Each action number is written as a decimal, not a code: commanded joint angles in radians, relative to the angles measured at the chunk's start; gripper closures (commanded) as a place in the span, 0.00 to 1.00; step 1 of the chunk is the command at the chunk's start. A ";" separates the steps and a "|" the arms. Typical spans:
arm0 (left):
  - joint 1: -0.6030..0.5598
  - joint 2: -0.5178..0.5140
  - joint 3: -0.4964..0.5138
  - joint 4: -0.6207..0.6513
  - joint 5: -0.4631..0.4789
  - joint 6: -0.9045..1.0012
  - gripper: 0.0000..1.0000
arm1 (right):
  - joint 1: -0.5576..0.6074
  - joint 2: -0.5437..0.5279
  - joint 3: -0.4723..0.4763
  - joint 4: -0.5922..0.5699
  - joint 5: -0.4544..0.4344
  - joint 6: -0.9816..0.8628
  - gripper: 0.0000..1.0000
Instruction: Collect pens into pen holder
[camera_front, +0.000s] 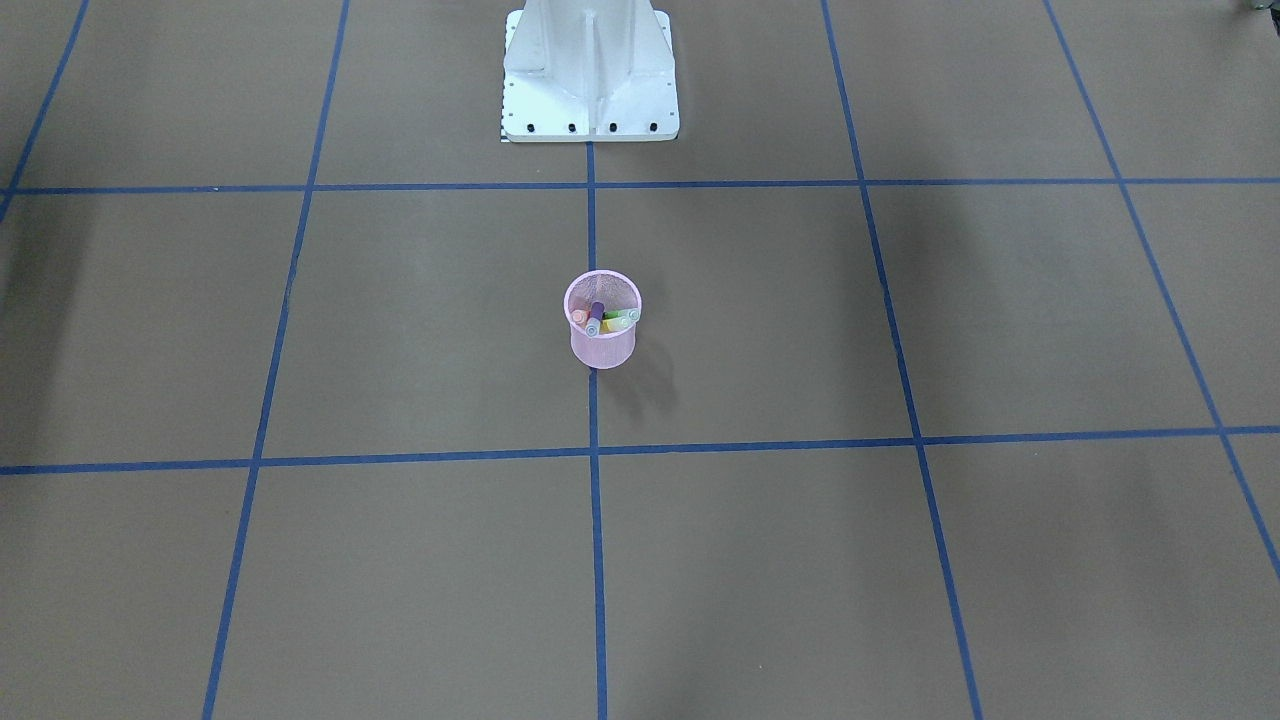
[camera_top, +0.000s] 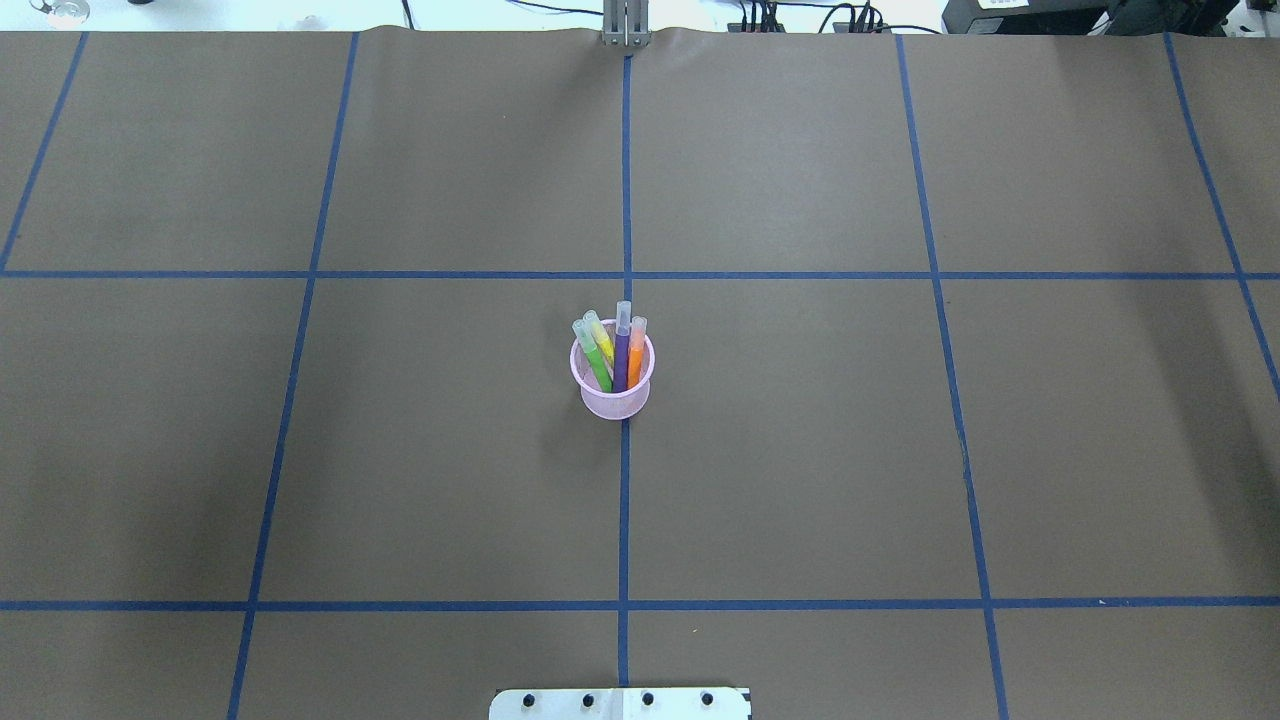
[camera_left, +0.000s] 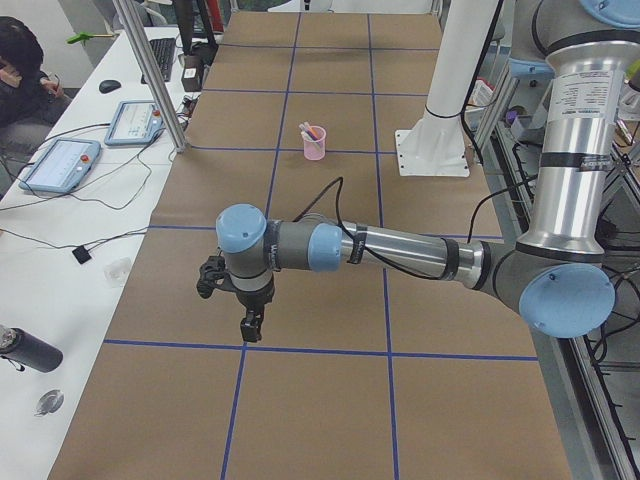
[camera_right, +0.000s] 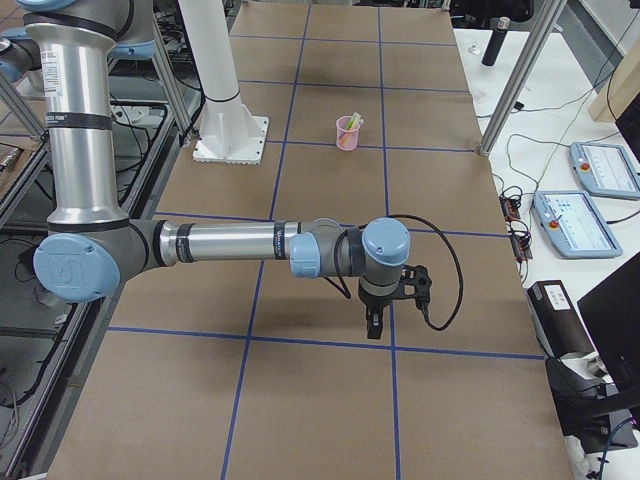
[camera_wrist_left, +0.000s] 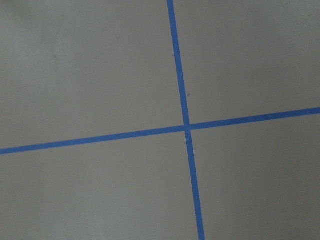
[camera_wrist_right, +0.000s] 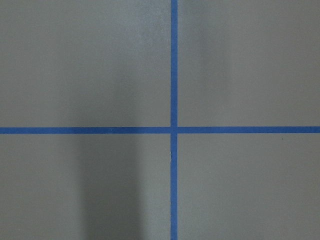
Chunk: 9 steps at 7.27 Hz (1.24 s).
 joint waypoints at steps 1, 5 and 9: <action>0.000 0.025 0.002 -0.007 -0.039 -0.013 0.00 | 0.019 -0.048 0.034 -0.005 0.045 0.003 0.00; -0.001 0.017 0.000 -0.027 -0.013 -0.005 0.00 | 0.039 -0.098 0.063 0.001 0.056 0.003 0.00; -0.003 0.004 -0.003 -0.030 0.087 -0.002 0.00 | 0.039 -0.089 0.063 0.007 0.051 0.005 0.00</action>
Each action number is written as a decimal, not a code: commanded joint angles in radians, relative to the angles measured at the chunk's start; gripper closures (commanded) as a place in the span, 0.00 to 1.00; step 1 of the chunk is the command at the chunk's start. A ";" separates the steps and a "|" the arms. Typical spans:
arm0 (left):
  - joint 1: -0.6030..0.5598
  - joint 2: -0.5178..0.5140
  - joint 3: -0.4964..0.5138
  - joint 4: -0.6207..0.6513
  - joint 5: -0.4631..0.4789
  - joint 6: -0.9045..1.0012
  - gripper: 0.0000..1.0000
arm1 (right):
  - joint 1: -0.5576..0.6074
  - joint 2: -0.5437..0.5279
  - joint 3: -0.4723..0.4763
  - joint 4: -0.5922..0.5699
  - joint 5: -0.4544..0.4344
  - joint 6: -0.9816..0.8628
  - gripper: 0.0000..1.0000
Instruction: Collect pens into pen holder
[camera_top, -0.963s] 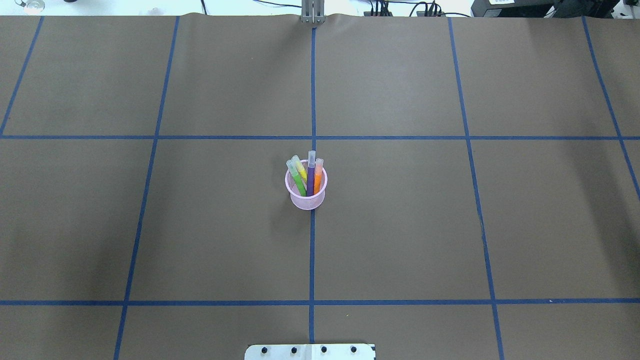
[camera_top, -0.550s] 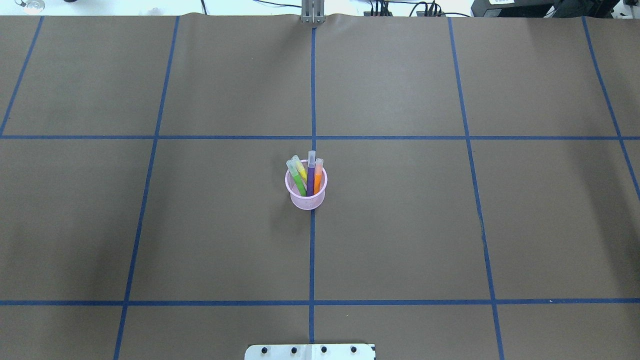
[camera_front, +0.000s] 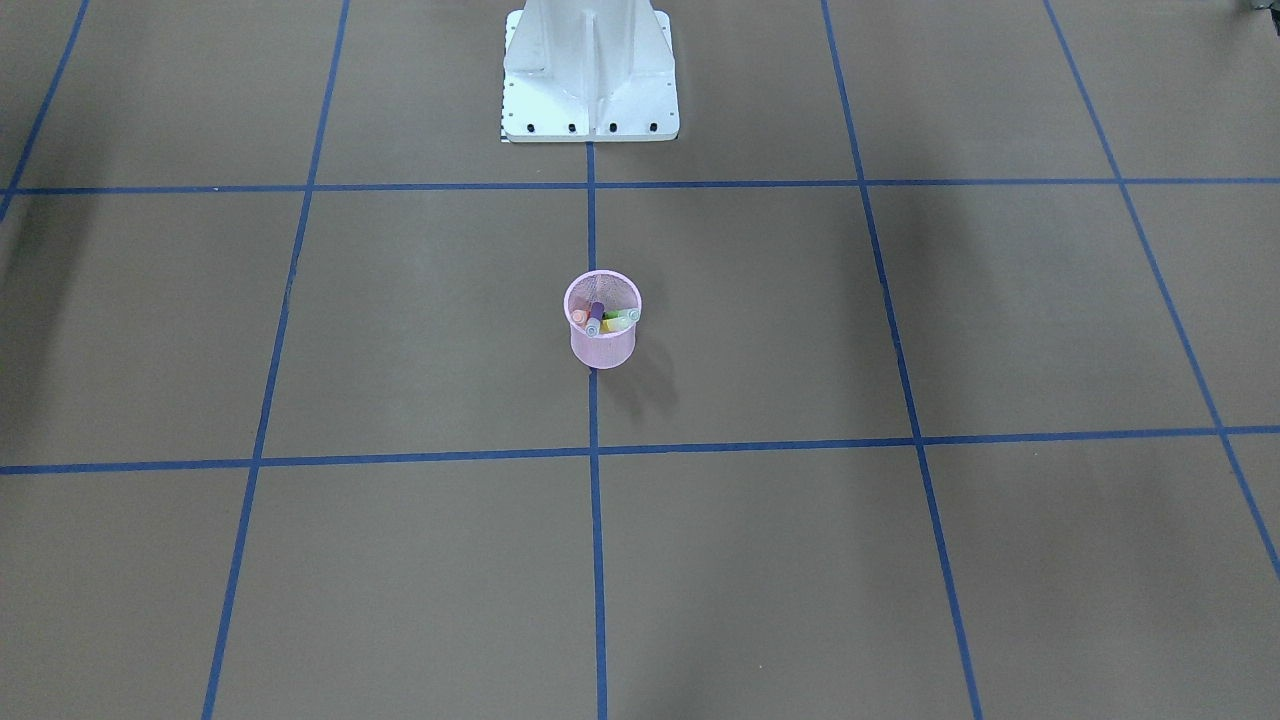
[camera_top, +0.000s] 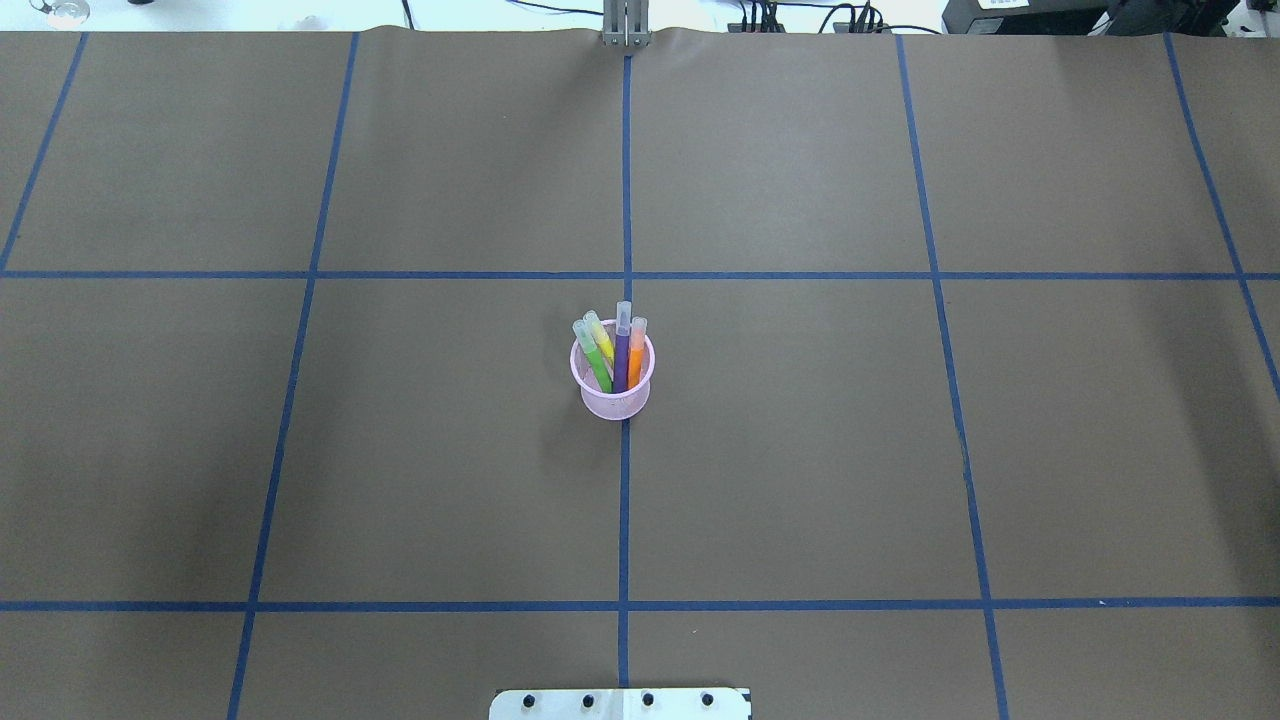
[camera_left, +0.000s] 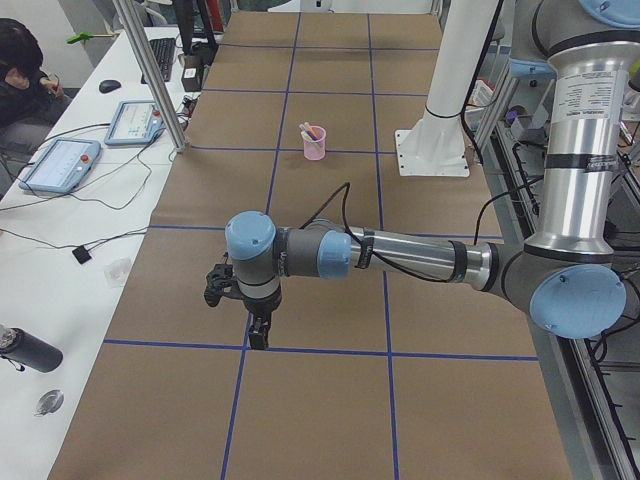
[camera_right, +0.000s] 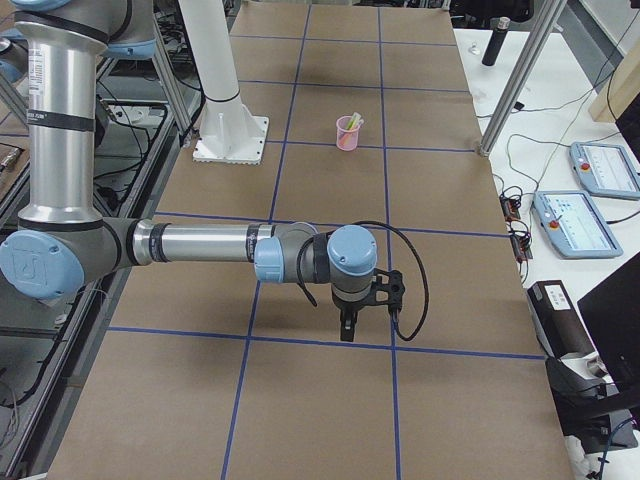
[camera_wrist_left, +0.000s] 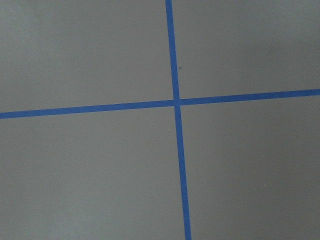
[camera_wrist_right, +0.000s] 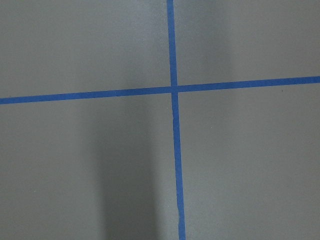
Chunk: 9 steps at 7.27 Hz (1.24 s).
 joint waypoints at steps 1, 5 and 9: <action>-0.001 0.007 -0.007 -0.002 0.003 0.003 0.00 | 0.000 0.006 0.003 0.002 -0.001 -0.001 0.00; -0.003 0.016 -0.003 -0.002 -0.034 0.003 0.00 | -0.001 0.014 -0.007 0.002 -0.002 -0.003 0.00; -0.003 0.015 -0.006 -0.002 -0.034 0.003 0.00 | 0.000 0.015 -0.005 0.002 -0.002 -0.003 0.00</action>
